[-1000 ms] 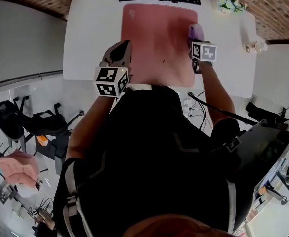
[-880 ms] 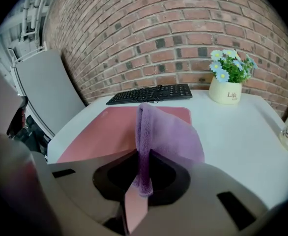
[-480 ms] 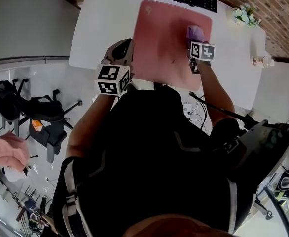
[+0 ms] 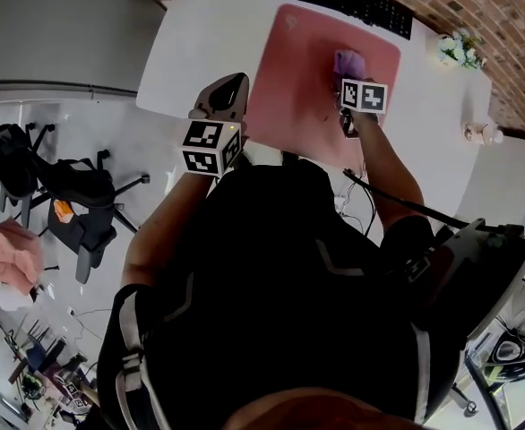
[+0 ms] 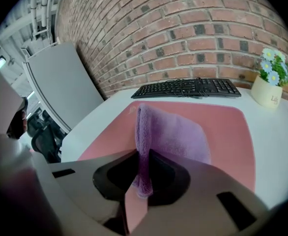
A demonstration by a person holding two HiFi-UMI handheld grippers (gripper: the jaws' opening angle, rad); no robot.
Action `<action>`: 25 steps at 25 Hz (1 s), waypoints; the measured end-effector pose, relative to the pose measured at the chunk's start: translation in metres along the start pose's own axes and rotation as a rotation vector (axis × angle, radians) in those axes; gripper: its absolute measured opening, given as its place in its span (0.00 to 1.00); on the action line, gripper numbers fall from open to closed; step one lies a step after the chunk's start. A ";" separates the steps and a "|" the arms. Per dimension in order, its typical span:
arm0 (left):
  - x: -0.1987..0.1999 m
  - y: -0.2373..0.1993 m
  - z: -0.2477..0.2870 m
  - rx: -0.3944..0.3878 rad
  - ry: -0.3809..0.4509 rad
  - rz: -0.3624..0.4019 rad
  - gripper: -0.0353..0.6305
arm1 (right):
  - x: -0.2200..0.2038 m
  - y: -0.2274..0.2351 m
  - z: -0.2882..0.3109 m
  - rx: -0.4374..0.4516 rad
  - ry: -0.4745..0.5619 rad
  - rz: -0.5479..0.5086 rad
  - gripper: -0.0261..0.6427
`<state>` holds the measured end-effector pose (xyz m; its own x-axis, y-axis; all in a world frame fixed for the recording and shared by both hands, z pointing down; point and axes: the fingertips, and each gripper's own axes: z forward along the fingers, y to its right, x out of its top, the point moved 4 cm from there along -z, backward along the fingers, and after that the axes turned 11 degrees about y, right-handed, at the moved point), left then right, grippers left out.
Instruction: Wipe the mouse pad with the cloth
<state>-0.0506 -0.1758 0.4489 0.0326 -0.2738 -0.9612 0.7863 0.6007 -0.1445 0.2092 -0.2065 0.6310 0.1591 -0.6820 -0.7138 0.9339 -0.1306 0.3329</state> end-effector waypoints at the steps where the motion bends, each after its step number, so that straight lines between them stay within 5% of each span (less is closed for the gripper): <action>1: 0.000 -0.001 -0.002 0.005 0.001 -0.001 0.06 | 0.001 -0.003 0.003 0.006 -0.001 0.002 0.12; 25: -0.001 -0.033 -0.038 0.151 0.022 -0.039 0.06 | 0.017 -0.086 0.069 0.182 -0.076 -0.083 0.12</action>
<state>-0.1000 -0.1669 0.4460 -0.0123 -0.2772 -0.9607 0.8707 0.4694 -0.1466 0.1093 -0.2568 0.6323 0.0534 -0.7148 -0.6972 0.8682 -0.3117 0.3861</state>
